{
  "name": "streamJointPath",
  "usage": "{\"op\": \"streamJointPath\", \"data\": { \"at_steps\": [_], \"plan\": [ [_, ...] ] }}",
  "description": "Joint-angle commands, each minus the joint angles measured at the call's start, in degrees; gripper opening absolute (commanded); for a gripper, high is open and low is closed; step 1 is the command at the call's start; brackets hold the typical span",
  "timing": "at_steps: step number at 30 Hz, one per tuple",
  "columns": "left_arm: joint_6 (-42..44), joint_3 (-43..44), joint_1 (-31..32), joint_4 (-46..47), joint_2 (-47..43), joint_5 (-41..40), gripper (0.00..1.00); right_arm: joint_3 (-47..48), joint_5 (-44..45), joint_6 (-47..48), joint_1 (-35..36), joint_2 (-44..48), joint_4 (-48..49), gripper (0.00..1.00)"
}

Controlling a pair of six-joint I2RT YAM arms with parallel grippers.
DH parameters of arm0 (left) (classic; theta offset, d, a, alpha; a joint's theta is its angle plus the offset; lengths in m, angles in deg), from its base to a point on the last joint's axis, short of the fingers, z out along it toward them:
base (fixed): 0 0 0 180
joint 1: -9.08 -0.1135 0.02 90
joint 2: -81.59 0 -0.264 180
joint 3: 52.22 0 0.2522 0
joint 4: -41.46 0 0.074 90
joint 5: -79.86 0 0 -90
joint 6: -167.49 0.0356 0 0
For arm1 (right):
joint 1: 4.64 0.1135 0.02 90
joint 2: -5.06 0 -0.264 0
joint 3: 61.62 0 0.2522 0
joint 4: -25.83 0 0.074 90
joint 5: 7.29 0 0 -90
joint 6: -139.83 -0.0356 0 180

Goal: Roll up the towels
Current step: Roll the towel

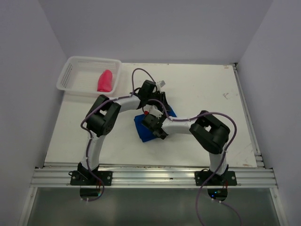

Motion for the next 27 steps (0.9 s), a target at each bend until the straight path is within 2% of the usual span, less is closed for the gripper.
{"op": "streamJointPath", "data": {
  "at_steps": [1,7,15,22,27],
  "plan": [
    [0.7,-2.5,-1.0,2.0,-1.0,-3.5,0.32,-1.6,0.4,-5.6,0.3,6.4,1.2,0.41],
    [-0.2,-4.6,-0.9,4.1,-1.7,-4.0,0.32,-2.9,-0.7,-8.0,0.2,10.1,1.4,0.47],
    [-0.4,-5.5,-1.0,4.9,-2.0,-4.1,0.31,-4.9,-7.7,-13.2,-1.7,15.3,0.4,0.52],
    [-0.8,-5.6,-0.9,5.5,-2.3,-4.0,0.31,-7.9,-15.7,-16.4,-4.9,23.0,0.7,0.55],
    [-0.8,-6.0,-0.9,5.5,-2.8,-4.2,0.31,-14.3,-26.1,-19.7,-9.1,30.0,5.2,0.57]
  ]
}}
